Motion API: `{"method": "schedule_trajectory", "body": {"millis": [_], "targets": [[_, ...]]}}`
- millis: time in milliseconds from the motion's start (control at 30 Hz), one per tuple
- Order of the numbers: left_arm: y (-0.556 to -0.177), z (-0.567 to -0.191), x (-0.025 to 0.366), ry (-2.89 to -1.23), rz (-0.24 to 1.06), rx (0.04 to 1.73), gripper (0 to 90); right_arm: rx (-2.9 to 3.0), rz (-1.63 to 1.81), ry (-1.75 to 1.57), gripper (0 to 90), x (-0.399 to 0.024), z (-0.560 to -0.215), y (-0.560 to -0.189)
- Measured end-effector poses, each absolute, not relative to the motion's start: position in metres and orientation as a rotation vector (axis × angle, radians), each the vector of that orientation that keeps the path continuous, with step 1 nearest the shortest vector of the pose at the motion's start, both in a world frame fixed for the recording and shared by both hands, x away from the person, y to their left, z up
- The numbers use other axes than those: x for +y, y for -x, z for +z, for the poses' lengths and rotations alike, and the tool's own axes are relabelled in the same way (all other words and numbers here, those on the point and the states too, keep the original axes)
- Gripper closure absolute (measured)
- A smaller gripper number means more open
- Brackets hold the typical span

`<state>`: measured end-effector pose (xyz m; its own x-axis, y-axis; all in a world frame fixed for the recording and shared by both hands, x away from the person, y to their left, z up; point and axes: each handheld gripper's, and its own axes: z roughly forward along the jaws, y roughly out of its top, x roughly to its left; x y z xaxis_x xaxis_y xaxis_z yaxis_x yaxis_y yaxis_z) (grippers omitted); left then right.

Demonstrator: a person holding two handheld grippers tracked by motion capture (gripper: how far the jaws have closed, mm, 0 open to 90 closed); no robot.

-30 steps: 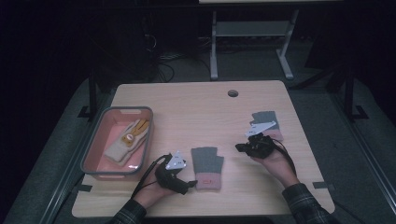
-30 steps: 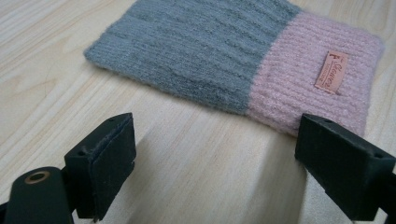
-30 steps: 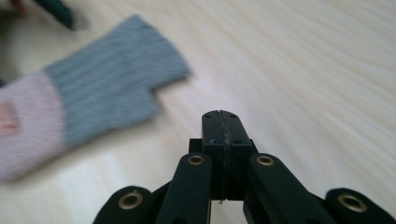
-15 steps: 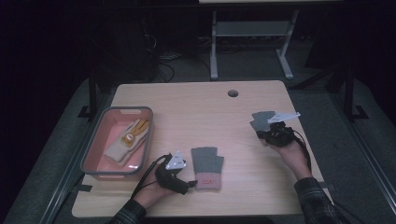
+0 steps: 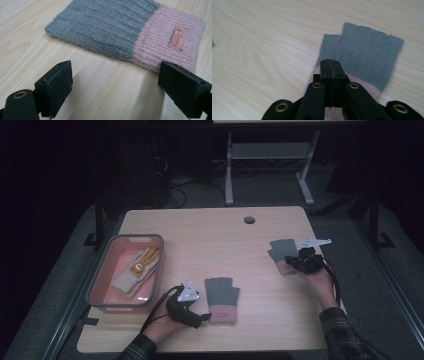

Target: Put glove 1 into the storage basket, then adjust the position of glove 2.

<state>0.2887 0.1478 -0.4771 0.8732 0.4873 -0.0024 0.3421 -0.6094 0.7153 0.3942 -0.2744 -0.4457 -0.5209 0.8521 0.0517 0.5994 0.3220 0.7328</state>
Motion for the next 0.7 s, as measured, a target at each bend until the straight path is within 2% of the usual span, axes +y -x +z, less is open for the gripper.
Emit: {"method": "schedule_trajectory", "body": {"millis": [367,700], "targets": [[-0.289,-0.477,0.148,-2.286,0.246,0.588,11.6,2.238,0.934,-1.354,90.0,-0.288,-0.462,-0.405],[-0.289,-0.477,0.148,-2.285,0.246,0.588,11.6,2.296,0.905,-1.336,90.0,-0.284,-0.460,-0.395]]}}
